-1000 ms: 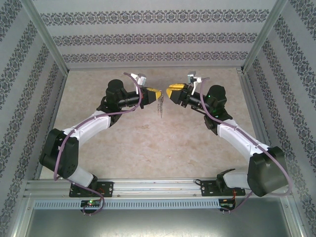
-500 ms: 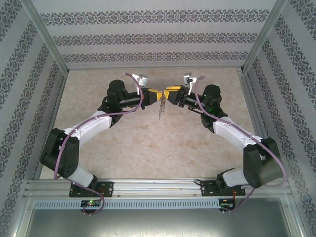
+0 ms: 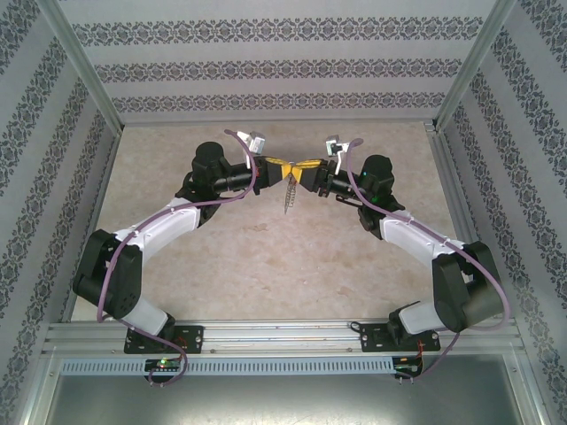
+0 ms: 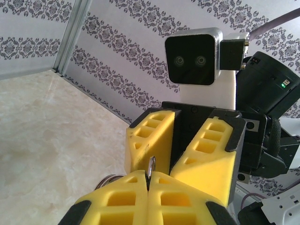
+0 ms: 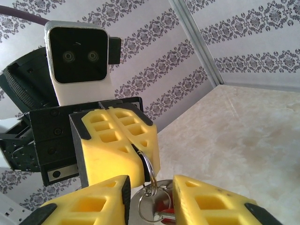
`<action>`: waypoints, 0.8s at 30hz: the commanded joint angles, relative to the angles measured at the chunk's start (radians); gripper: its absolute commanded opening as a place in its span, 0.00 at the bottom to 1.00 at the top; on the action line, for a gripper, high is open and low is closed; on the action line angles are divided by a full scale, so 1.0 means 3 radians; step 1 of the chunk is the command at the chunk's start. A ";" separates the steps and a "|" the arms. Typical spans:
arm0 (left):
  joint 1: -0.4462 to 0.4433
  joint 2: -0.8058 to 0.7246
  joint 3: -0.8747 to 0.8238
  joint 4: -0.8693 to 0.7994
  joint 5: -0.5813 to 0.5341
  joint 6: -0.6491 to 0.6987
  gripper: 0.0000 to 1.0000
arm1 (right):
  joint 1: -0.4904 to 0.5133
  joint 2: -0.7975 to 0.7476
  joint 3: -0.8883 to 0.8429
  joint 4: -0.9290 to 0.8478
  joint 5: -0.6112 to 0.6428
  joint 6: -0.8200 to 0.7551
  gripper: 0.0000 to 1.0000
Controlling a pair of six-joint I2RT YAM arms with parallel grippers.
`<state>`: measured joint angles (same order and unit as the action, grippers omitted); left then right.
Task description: Put the keys on the keyring
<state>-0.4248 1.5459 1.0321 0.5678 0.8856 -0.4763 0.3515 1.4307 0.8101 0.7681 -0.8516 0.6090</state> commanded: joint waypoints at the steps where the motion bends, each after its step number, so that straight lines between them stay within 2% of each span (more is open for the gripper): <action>1: -0.0031 0.0032 0.0108 0.0213 0.0065 -0.0045 0.00 | 0.0041 0.0042 0.0014 0.0215 -0.0077 0.0050 0.29; 7: -0.0040 0.0032 0.0101 0.0217 0.0075 -0.0050 0.00 | 0.0040 0.0042 0.0043 0.0232 -0.0029 0.0061 0.29; 11: -0.0049 0.0037 0.0108 0.0209 0.0086 -0.0056 0.00 | 0.0030 0.0037 0.0080 0.0223 -0.0004 0.0061 0.25; 14: -0.0055 0.0043 0.0116 0.0205 0.0085 -0.0054 0.00 | 0.0032 0.0057 0.0120 0.0221 -0.0039 0.0082 0.17; 18: -0.0062 0.0041 0.0122 0.0201 0.0080 -0.0054 0.00 | 0.0021 0.0045 0.0127 0.0197 -0.0081 0.0059 0.00; 21: -0.0062 0.0024 0.0130 0.0189 0.0063 -0.0042 0.00 | -0.0016 0.0020 0.0150 0.0106 -0.0116 -0.0003 0.00; 24: -0.0050 -0.0030 0.0194 -0.0029 -0.0004 0.0137 0.18 | -0.0101 -0.0064 0.0243 -0.0271 -0.0190 -0.0226 0.00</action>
<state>-0.4267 1.5539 1.0424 0.5648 0.8871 -0.4786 0.3401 1.4387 0.8345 0.7589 -0.8692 0.6128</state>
